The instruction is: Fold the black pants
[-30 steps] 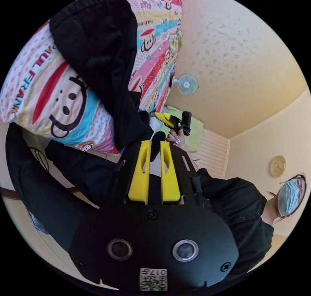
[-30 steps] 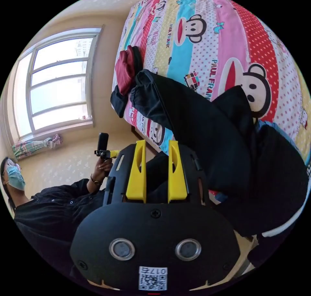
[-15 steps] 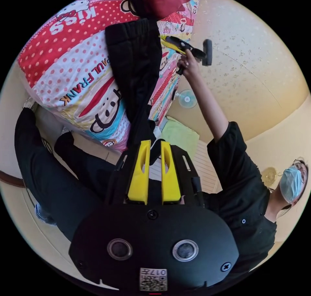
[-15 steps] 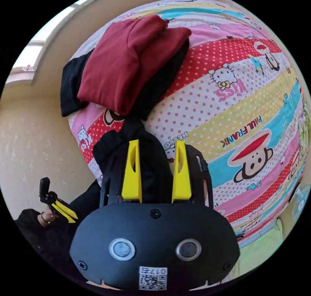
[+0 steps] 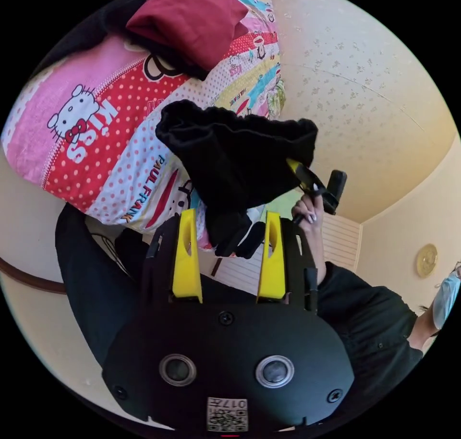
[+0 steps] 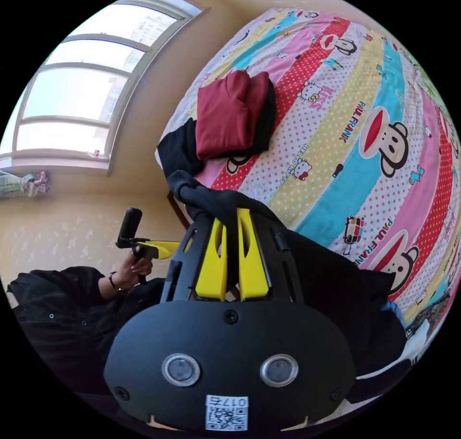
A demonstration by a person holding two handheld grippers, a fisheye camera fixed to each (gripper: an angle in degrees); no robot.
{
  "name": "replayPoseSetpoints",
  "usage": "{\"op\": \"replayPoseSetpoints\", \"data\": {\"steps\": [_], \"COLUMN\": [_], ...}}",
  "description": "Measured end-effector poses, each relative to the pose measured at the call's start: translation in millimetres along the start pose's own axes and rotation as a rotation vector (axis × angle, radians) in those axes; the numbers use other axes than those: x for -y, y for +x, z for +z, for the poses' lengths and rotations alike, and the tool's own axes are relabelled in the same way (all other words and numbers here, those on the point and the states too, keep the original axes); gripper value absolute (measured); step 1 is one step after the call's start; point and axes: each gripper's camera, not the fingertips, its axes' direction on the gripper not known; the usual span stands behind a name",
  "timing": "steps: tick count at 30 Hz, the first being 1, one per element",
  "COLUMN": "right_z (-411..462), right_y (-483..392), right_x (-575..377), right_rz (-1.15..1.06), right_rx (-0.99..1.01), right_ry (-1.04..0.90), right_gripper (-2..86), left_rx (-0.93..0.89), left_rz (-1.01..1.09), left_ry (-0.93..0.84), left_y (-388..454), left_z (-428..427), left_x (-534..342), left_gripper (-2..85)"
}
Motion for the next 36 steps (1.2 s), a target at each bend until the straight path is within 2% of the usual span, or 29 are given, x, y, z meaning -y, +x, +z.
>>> {"op": "replayPoseSetpoints", "data": {"steps": [5,10,16,19,21,22,24,25,27,28,32,36], "right_z": [-78,-143,-236,-277,-298,-312,-329,-341,-356,-365,-399,-420], "right_y": [-147,-304,-464,-529,-562,-581,-600,-607,-610,-608,-596,-614], "right_x": [-57,-106,-188,-228,-247,-259,-272,-278,-286,-294,-352,-395], "right_rz": [-0.109,-0.364,-0.631,-0.757,-0.815,-0.841,-0.866,-0.852,-0.797,-0.758,-0.629,-0.508], "right_rx": [0.075,-0.034,-0.079,-0.072,-0.069,-0.07,-0.06,-0.044,-0.018,-0.002,0.078,-0.018], "right_ry": [0.252,0.382,0.592,0.683,0.725,0.755,0.789,0.807,0.835,0.867,1.069,1.203], "right_gripper": [4.9,4.6,4.2,4.0,4.0,3.9,3.9,3.9,3.9,3.9,3.9,3.9], "left_rx": [0.033,0.054,-0.134,-0.296,-0.473,-0.518,-0.735,-0.809,-1.064,-1.071,-0.868,-0.614], "left_rz": [0.076,0.241,0.468,0.554,0.582,0.588,0.669,0.713,0.907,0.938,1.151,1.368], "left_ry": [0.001,0.11,0.178,0.108,-0.102,-0.154,-0.314,-0.327,-0.279,-0.259,-0.042,0.063], "left_y": [19,63,115,136,157,163,199,211,255,264,324,403], "left_z": [9,-11,-57,-61,-33,-23,13,16,7,2,-65,-106], "left_x": [2,-14,-33,-22,-3,0,-7,-13,-52,-61,-123,-173], "left_gripper": [19.6,17.7,18.6,19.4,21.6,22.4,21.6,20.4,6.8,6.4,4.4,3.9]}}
